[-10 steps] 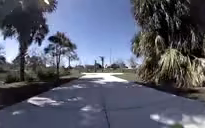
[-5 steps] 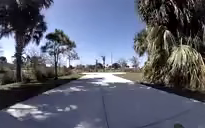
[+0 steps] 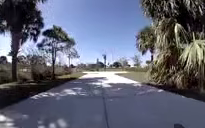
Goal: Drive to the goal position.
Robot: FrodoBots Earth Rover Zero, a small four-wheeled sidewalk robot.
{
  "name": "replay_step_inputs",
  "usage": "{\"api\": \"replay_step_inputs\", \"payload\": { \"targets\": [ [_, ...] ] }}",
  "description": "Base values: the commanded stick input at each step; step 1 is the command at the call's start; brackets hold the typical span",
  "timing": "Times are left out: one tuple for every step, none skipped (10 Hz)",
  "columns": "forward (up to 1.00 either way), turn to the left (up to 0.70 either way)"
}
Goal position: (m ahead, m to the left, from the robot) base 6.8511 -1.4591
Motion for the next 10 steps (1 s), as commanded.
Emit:
{"api": "replay_step_inputs", "payload": {
  "targets": [
    [1.00,0.00],
    [1.00,0.00],
    [1.00,0.00],
    [1.00,0.00],
    [1.00,0.00],
    [1.00,0.00],
    [1.00,0.00],
    [1.00,0.00],
    [1.00,0.00],
    [1.00,0.00]
  ]
}}
